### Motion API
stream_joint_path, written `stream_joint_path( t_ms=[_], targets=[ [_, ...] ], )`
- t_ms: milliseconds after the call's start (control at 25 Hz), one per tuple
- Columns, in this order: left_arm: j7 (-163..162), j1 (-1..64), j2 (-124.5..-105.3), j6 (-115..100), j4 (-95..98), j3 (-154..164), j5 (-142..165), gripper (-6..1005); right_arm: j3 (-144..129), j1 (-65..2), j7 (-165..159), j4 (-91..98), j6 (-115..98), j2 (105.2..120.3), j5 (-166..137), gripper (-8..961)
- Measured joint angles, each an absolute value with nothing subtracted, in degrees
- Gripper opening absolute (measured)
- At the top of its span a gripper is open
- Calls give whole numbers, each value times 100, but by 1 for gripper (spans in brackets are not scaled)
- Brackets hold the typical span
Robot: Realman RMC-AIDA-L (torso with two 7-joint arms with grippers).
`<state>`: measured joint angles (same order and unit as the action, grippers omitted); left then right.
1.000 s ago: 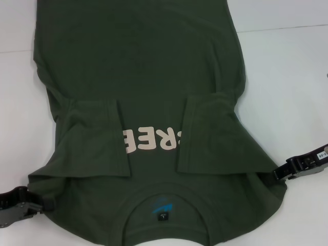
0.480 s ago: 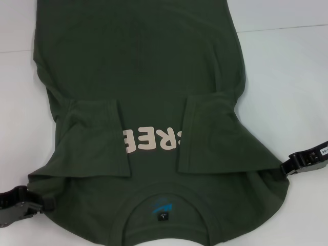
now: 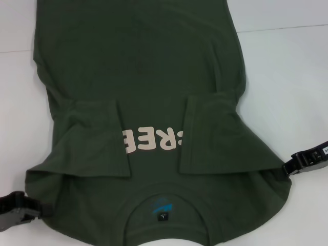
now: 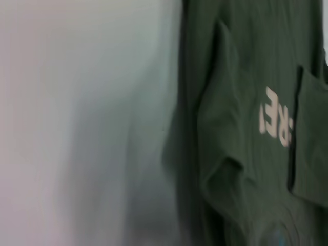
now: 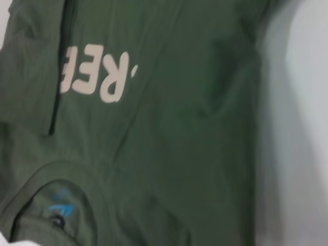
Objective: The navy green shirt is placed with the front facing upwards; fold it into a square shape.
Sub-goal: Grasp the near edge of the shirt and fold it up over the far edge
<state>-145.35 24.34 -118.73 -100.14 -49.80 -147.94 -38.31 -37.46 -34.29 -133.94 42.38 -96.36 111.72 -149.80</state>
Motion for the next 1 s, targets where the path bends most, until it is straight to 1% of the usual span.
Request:
stream_joint_path(
  t_ms=[160, 200, 240, 280, 440, 840, 1000],
  targets=[
    [-14405, 2410, -11720, -10434, -4973, -14786, -3832, 17, -3759, -3379, -13391, 4557, -10008, 11181, -15016, 6],
    [-14396, 2406, -11683, -10517, -4973, -14776, -3832, 17, -3759, -3357, -13393, 4658, -10122, 11196, -15044, 6],
    [-14392, 2403, -11645, -10622, -4971, -14758, -3820, 17, -3761, -3321, -13402, 4895, -10330, 11245, -15201, 6],
    [-14391, 2404, -11627, -10704, -4972, -14739, -3790, 17, -3761, -3321, -13402, 4895, -10330, 11245, -15201, 6],
    [-14391, 2411, -11601, -11003, -5048, -14643, -3685, 17, -3760, -3251, -13439, 5325, -10715, 11341, -15653, 7],
    [-14154, 2488, -11587, -11477, -5112, -14554, -3706, 18, -3734, -3304, -13349, 5417, -10845, 11361, -15635, 6],
    [-14165, 2632, -11423, -11549, -5135, -14651, -3883, 18, -3646, -3411, -13362, 5627, -10898, 11336, -15445, 7]
  ],
)
